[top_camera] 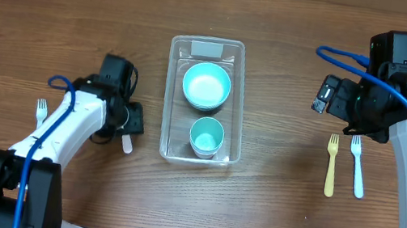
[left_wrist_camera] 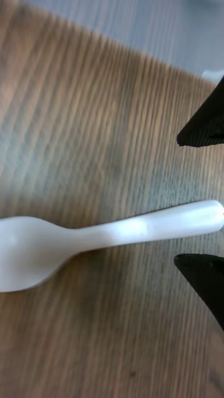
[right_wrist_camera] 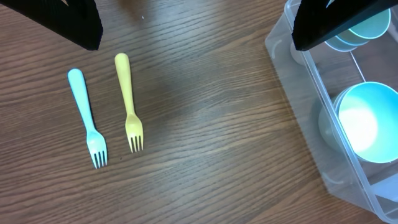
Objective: Pack container
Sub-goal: 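Carry the white spoon into the container beside the cups, release, then move the left gripper to the white fork and grasp it, then carry the white fork into the container onto the bowls, release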
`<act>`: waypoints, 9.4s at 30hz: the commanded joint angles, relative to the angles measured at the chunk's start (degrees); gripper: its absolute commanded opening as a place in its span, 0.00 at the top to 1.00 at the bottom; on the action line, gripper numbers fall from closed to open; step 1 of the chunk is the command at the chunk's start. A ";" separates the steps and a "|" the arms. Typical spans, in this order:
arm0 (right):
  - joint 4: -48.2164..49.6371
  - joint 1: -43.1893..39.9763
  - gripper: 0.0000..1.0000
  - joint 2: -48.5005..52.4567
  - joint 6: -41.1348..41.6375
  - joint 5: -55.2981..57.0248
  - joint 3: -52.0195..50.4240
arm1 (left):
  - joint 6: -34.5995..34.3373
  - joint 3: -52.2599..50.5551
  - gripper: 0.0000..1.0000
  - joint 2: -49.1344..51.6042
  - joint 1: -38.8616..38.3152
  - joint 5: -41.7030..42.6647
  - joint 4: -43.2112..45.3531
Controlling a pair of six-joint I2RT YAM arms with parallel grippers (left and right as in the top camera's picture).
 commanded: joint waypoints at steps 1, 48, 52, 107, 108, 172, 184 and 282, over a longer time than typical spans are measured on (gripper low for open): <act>0.33 -0.24 0.00 -1.11 0.02 0.35 1.31 | -4.94 -2.80 0.45 0.09 0.09 -0.85 1.42; 0.33 -0.24 0.00 -1.11 0.02 0.33 1.31 | -3.08 19.34 0.83 -0.09 -4.02 -2.71 -15.06; 0.31 -0.24 0.00 -1.11 0.02 0.35 1.31 | -4.72 26.38 0.83 -0.07 -9.57 -2.71 -18.16; 0.31 -0.24 0.00 -1.11 0.02 0.33 1.31 | 12.20 4.87 0.16 -0.70 32.57 -15.61 -13.44; 0.31 -0.24 0.00 -1.11 0.02 0.33 1.31 | 14.53 3.78 0.15 -0.70 33.40 -15.58 -11.91; 0.33 -0.24 0.00 -1.11 0.02 0.33 1.31 | 63.36 14.19 0.26 11.67 32.54 13.18 -12.26; 0.31 -0.24 0.00 -1.11 0.02 0.33 1.31 | 55.30 9.11 0.23 11.72 32.57 -3.43 -8.39; 0.31 -0.24 0.00 -1.11 0.02 0.33 1.31 | 12.83 25.97 0.33 12.22 23.08 -6.12 -16.37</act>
